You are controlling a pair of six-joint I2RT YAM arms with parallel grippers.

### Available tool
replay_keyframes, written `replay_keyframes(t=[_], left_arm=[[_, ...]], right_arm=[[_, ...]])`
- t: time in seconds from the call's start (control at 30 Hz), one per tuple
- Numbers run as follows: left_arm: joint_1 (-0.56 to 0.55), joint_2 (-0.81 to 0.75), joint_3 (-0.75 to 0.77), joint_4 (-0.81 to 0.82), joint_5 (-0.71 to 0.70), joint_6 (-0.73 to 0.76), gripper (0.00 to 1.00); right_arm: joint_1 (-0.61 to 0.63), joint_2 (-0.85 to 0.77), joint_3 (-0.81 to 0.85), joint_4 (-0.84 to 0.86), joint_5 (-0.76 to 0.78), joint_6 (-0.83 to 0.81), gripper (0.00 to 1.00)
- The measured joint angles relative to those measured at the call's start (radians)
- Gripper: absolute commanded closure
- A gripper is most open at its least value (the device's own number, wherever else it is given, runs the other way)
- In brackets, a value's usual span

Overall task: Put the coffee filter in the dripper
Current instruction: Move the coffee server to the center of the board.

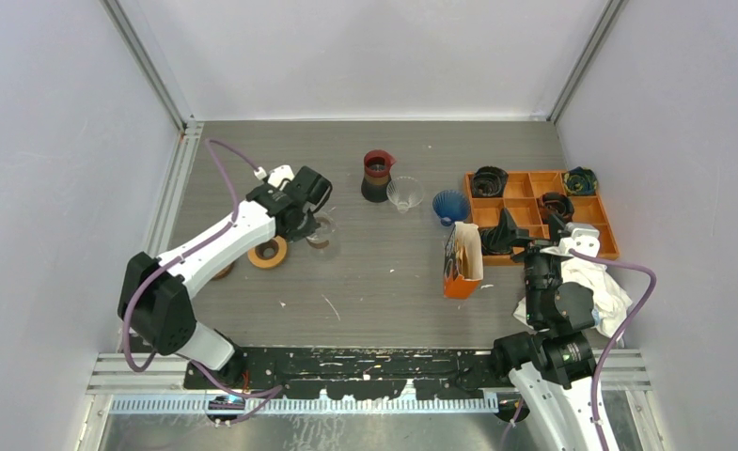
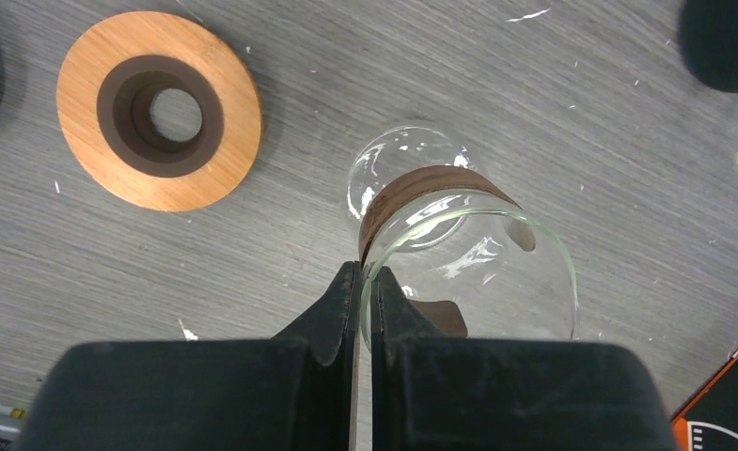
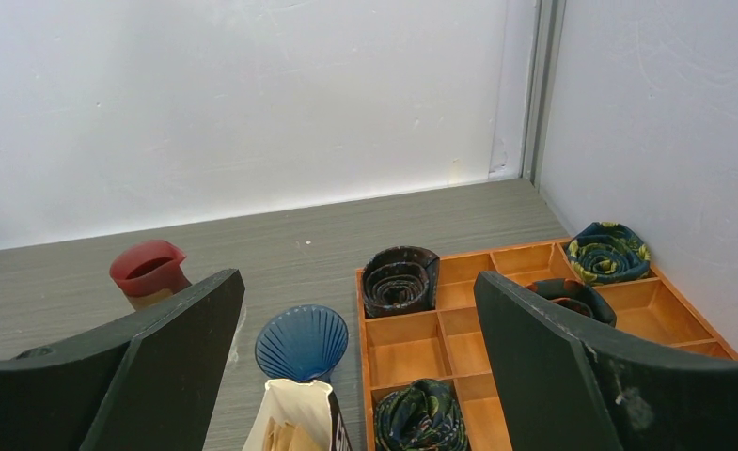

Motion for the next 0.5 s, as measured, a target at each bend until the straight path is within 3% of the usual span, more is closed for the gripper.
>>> replay_keyframes(t=[0.17, 0.5], left_arm=[[0.0, 0.034, 0.03, 0.003, -0.008, -0.017, 0.99], [0.0, 0.053, 0.047, 0.002, -0.008, -0.013, 0.68]], right_arm=[[0.001, 0.0, 0.0, 0.0, 0.0, 0.0, 0.0], [0.005, 0.0, 0.0, 0.0, 0.0, 0.0, 0.0]])
